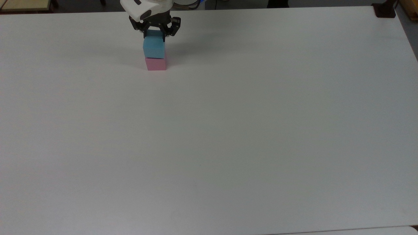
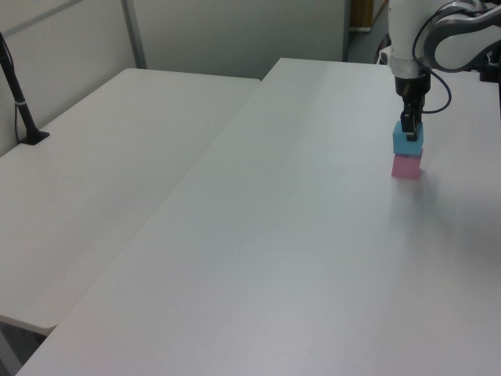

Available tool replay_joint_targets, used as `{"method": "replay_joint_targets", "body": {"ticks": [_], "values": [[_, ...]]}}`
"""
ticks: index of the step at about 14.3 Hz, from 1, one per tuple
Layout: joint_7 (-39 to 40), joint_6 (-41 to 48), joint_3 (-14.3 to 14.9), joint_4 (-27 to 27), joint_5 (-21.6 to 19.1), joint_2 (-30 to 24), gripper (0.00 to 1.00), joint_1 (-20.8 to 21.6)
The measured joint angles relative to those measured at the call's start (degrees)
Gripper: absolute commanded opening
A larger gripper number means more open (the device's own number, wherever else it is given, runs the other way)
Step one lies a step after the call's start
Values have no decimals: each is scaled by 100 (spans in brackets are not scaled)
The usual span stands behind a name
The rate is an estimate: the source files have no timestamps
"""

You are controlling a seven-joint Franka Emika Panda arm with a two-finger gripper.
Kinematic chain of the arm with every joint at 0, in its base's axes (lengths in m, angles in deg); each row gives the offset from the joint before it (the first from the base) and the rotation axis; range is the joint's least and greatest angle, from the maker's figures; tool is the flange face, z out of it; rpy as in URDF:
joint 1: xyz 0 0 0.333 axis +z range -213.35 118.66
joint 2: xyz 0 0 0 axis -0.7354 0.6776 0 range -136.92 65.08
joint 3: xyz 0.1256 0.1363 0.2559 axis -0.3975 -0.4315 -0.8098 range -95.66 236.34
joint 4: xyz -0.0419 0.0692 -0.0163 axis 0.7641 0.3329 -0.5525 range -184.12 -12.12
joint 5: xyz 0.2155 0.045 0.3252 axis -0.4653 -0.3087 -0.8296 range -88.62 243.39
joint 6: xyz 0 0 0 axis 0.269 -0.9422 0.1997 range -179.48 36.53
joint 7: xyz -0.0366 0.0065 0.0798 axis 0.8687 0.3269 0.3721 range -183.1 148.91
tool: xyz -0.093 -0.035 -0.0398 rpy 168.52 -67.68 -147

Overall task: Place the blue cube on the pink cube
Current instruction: 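Lower the light-blue cube onto the pink cube's top face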

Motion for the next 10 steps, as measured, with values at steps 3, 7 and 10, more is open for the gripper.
{"method": "replay_joint_targets", "body": {"ticks": [3,7,10], "values": [[6,0,0,-26,0,0,55,0],[16,-20,-3,-90,0,-1,66,7],[18,-23,-6,-93,0,-4,81,9]]}}
